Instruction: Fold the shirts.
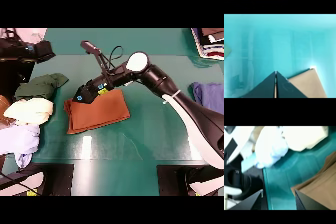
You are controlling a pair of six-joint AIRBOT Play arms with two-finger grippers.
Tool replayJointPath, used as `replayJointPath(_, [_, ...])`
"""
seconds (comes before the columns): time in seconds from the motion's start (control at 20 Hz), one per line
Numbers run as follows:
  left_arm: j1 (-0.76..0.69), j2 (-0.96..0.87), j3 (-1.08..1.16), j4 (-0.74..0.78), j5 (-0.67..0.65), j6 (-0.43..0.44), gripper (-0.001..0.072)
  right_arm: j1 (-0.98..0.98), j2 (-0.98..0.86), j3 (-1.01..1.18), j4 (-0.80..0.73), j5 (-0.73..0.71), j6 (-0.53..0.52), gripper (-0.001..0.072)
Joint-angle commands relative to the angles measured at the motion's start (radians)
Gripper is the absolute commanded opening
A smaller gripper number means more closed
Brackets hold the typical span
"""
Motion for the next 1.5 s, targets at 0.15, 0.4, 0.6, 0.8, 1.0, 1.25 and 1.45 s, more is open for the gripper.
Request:
replayJointPath(0.15, [0.04,0.032,0.001,0.016,-0.113,0.055,0.0023,-0.198,0.063,-0.147,-0.261,0.14,0.116,0.0436])
replayJointPath(0.4, [0.028,0.03,0.001,0.012,-0.119,0.056,0.0023,-0.457,0.137,-0.435,-0.324,0.099,0.192,0.0707])
replayJointPath(0.6, [-0.023,0.027,-0.01,0.014,-0.07,0.08,0.0023,-0.526,0.054,-0.509,-0.193,0.069,0.187,0.0692])
replayJointPath(0.8, [-0.059,0.015,-0.01,0.012,-0.062,0.08,0.0023,-0.453,-0.063,-0.43,-0.127,0.045,0.174,0.0692])
replayJointPath(1.0, [-0.059,0.006,-0.01,0.006,-0.069,0.08,0.0023,-0.34,-0.175,-0.294,-0.059,0.052,0.171,0.0687])
replayJointPath(1.25, [-0.059,0.006,-0.01,0.005,-0.071,0.081,0.0023,-0.258,-0.249,-0.181,-0.072,0.056,0.171,0.0197])
replayJointPath(1.45, [-0.059,0.006,-0.01,-0.008,-0.071,0.08,0.0022,-0.282,-0.233,-0.18,-0.071,0.06,0.173,0.0017])
